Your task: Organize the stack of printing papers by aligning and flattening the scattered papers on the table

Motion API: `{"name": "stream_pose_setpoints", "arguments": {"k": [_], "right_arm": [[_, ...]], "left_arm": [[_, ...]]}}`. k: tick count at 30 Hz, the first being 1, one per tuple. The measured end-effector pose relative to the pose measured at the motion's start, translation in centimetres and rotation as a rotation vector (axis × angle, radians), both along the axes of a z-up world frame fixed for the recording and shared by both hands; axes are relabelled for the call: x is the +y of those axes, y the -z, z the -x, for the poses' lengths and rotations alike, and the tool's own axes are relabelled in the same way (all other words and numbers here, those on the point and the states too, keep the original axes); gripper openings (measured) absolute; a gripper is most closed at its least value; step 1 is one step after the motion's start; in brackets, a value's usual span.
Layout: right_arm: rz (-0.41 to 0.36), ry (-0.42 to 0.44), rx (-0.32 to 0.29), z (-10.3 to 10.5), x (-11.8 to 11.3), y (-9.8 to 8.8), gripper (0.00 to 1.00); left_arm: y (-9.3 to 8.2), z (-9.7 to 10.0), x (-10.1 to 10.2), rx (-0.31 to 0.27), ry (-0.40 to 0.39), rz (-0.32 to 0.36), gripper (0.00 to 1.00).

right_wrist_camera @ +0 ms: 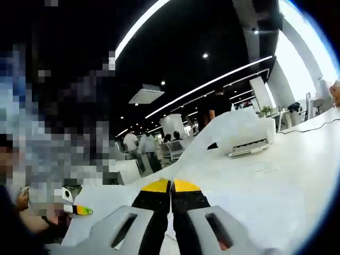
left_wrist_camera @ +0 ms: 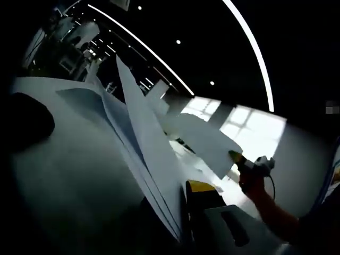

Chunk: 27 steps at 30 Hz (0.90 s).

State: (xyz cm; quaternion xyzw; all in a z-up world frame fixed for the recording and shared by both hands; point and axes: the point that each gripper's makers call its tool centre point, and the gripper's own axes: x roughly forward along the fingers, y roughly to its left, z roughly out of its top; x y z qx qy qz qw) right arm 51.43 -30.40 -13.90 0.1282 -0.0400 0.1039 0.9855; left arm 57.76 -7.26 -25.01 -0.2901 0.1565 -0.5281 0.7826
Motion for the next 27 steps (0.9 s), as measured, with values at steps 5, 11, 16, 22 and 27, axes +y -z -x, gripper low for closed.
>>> {"name": "stream_pose_setpoints", "arguments": {"k": [5, 11, 16, 22, 27], "right_arm": [[0.001, -0.088, -0.072, 1.3, 3.7, -3.0, 0.0], [-0.076, -0.184, -0.145, 3.5, 7.2, -5.3, 0.0], [-0.136, -0.214, -0.167, 4.0, 8.6, -6.0, 0.0], [-0.18, -0.239, -0.132, 3.8, 9.5, -4.3, 0.0], [-0.317, -0.311, -0.062, 3.5, 10.5, -2.1, 0.0]], "left_arm": [[0.2, -0.2, 0.1, -0.007, -0.006, -0.013, 0.1], [0.2, -0.4, 0.3, -0.003, -0.006, -0.014, 0.12], [0.1, -0.4, 0.6, 0.004, -0.004, -0.004, 0.13], [0.0, -0.4, 0.6, 0.003, -0.005, 0.005, 0.14], [-0.1, -0.6, 0.7, 0.015, -0.016, 0.02, 0.15]]}}
